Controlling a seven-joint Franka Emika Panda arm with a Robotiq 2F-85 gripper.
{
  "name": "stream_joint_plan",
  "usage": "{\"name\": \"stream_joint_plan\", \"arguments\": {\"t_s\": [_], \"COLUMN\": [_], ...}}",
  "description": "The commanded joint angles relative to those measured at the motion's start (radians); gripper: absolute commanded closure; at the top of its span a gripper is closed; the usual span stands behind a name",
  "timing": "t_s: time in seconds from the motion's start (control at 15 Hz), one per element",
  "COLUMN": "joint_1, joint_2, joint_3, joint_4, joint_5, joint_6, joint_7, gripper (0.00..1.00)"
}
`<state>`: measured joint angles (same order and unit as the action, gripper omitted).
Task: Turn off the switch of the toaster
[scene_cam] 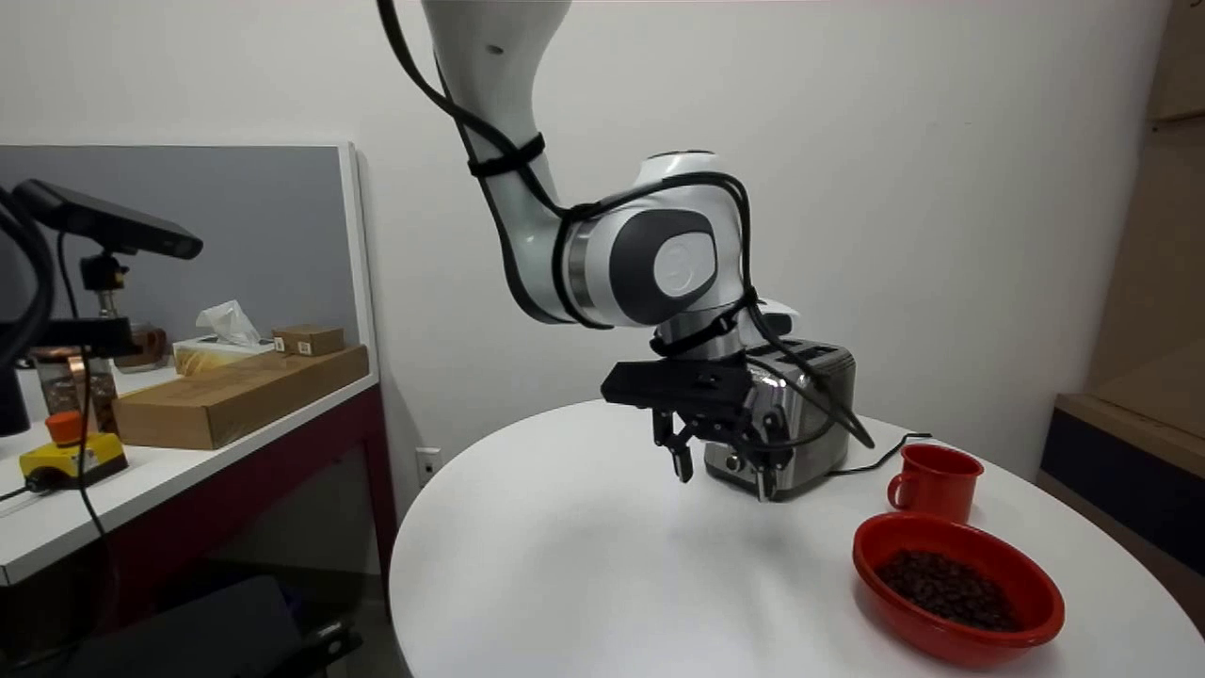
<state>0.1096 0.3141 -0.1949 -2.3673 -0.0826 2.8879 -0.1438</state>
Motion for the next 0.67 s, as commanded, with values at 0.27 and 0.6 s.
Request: {"name": "stream_joint_plan", "arguments": {"t_s": [0.27, 0.6], "joint_1": [-0.163, -0.124], "joint_2": [-0.281, -0.309], "joint_3": [0.213, 0.247], "joint_4": [-0.351, -0.33], "joint_5": [0.174, 0.307], "joint_6": [0.027, -0.097], "joint_7": [-0.046, -0.137], "gripper": [0.0, 0.0]}}
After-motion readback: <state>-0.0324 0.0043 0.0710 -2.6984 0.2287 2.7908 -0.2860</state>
